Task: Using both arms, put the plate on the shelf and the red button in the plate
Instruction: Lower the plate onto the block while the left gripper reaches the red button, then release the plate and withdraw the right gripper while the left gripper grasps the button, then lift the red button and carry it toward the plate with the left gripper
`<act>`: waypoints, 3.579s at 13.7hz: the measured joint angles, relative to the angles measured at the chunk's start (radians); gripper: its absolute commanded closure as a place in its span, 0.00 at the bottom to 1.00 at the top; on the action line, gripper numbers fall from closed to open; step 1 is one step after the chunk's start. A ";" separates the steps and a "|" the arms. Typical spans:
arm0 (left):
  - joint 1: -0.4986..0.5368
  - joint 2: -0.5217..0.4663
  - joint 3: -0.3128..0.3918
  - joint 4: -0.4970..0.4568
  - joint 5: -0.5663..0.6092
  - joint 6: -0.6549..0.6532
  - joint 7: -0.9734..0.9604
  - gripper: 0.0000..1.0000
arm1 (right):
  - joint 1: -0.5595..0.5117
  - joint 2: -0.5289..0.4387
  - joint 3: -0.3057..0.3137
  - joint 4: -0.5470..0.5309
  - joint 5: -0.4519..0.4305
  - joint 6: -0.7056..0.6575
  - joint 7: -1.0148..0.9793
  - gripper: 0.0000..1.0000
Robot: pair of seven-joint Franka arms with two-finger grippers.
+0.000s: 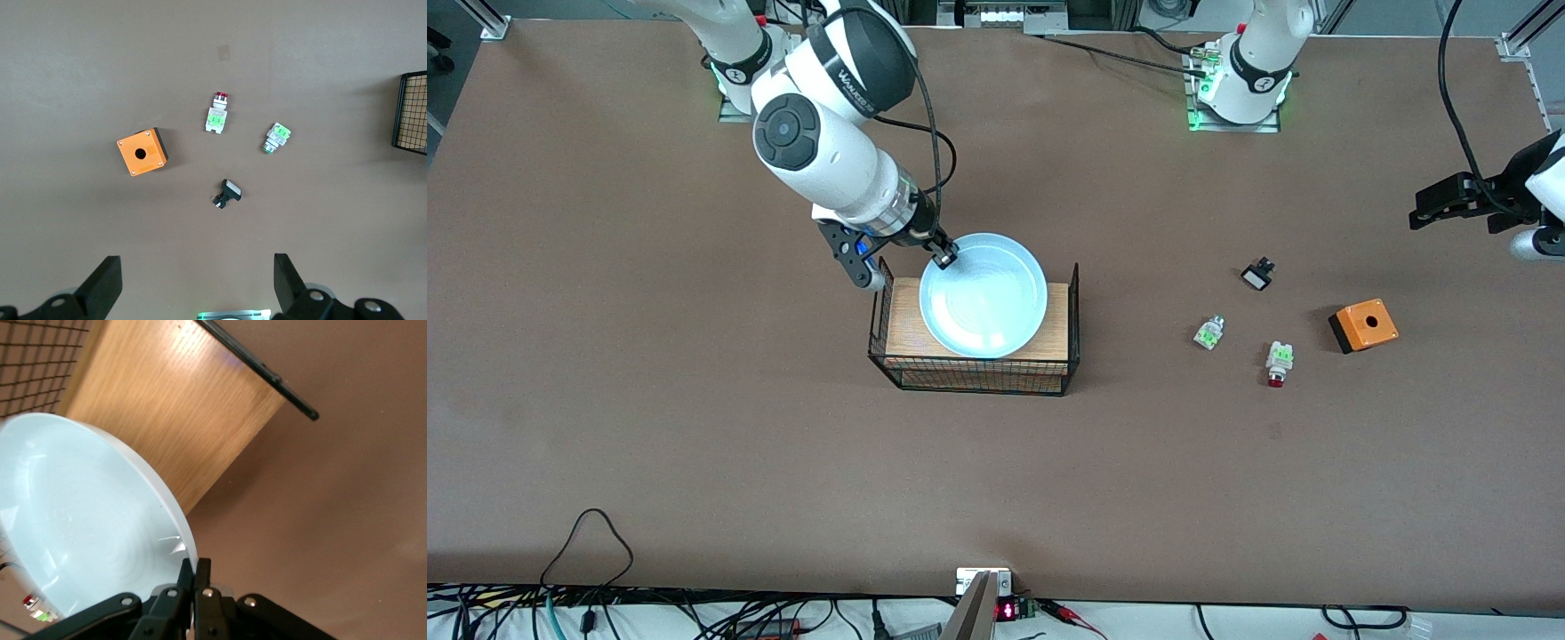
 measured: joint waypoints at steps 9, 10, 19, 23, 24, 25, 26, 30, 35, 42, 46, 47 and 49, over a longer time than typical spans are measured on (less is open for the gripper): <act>-0.020 0.076 -0.002 -0.008 0.000 -0.034 -0.006 0.00 | 0.001 0.006 -0.014 -0.084 -0.008 0.082 0.000 1.00; -0.022 0.101 -0.002 -0.011 0.000 -0.035 -0.006 0.00 | 0.002 0.007 -0.014 -0.095 -0.008 0.096 -0.001 0.97; -0.029 0.419 -0.002 -0.127 0.043 0.347 -0.005 0.00 | -0.043 -0.060 -0.027 -0.093 -0.008 0.092 -0.009 0.00; -0.110 0.435 -0.005 -0.271 0.096 0.548 -0.002 0.00 | -0.078 -0.156 -0.029 -0.025 -0.038 -0.065 -0.012 0.00; -0.130 0.436 -0.006 -0.280 0.142 0.573 -0.006 0.00 | -0.090 -0.172 -0.029 0.009 -0.076 -0.120 -0.023 0.00; -0.136 0.440 -0.005 -0.287 0.176 0.609 -0.008 0.00 | -0.100 -0.180 -0.029 0.040 -0.119 -0.168 -0.053 0.00; -0.132 0.451 0.000 -0.291 0.192 0.648 -0.008 0.00 | -0.111 -0.183 -0.029 0.061 -0.163 -0.208 -0.106 0.00; -0.096 0.525 0.004 -0.297 0.199 0.786 -0.003 0.11 | -0.222 -0.177 -0.034 0.072 -0.289 -0.315 -0.454 0.00; -0.095 0.551 0.001 -0.351 0.199 0.891 -0.003 0.80 | -0.472 -0.175 -0.043 0.072 -0.302 -0.358 -0.920 0.00; -0.092 0.434 -0.049 -0.221 0.199 0.533 -0.004 0.87 | -0.485 -0.185 -0.267 0.083 -0.302 -0.422 -1.378 0.00; -0.106 0.367 -0.203 0.014 0.136 0.178 -0.020 0.85 | -0.377 -0.219 -0.334 0.098 -0.302 -0.483 -1.384 0.00; -0.114 0.364 -0.237 0.056 0.114 0.146 -0.041 0.85 | -0.384 -0.219 -0.342 0.088 -0.302 -0.471 -1.402 0.00; -0.125 0.366 -0.300 0.097 0.031 0.134 -0.135 0.85 | -0.397 -0.224 -0.354 0.057 -0.302 -0.445 -1.426 0.00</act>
